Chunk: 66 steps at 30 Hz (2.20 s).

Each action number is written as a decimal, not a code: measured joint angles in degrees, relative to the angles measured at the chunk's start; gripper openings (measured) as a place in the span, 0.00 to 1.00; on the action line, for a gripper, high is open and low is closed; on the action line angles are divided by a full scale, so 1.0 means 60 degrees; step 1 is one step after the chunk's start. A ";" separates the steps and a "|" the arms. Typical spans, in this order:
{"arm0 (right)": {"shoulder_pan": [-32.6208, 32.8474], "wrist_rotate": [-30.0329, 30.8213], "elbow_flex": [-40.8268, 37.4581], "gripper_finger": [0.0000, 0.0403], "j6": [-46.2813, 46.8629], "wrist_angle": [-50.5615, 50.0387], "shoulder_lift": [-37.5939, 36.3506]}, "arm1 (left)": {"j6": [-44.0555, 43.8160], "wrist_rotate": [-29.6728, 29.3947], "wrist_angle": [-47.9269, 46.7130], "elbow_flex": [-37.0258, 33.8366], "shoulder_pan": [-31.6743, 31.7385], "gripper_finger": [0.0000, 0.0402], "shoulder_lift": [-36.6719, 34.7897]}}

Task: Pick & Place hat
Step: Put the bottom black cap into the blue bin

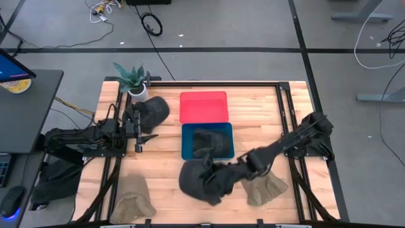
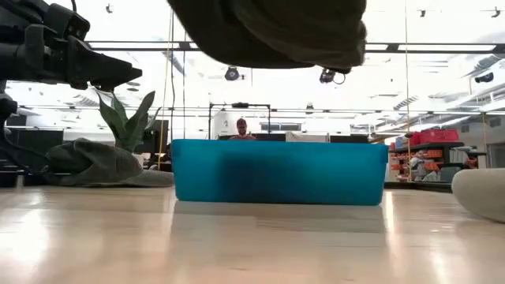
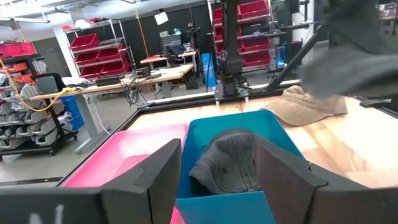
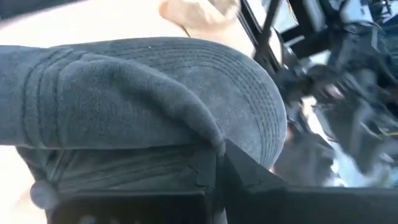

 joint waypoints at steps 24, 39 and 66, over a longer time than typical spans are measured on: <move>-0.4385 -0.3207 -0.0343 0.02 -0.3880 -0.1456 -0.0589 | 0.0000 0.0000 0.0004 0.0004 0.0004 0.51 0.0000; -0.5300 -0.4116 -0.4082 0.02 -0.4229 0.2558 -0.0578 | 0.0000 0.0000 -0.0002 0.0004 0.0004 0.51 0.0000; -0.4732 -0.2187 -0.4619 0.42 -0.2270 0.4009 -0.1102 | 0.0000 0.0000 0.0000 0.0004 0.0001 0.51 0.0000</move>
